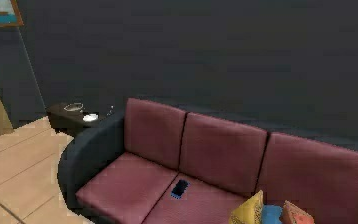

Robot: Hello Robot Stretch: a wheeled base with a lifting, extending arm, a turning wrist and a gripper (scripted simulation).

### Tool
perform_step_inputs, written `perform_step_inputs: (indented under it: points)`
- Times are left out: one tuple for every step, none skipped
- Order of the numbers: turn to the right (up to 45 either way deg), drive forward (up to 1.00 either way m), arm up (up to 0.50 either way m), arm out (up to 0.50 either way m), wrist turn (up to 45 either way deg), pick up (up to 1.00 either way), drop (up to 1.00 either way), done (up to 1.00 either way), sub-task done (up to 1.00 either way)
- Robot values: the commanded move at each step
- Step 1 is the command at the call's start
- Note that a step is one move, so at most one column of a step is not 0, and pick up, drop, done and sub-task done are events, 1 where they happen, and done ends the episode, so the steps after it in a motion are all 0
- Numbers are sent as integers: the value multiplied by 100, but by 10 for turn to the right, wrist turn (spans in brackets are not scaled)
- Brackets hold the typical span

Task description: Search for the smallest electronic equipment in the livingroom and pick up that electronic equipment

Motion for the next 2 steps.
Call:
perform_step_inputs:
  points:
    - [180, 0, 0, 0, 0, 0, 0, 0, 0]
    - [0, 30, 0, 0, 0, 0, 0, 0, 0]
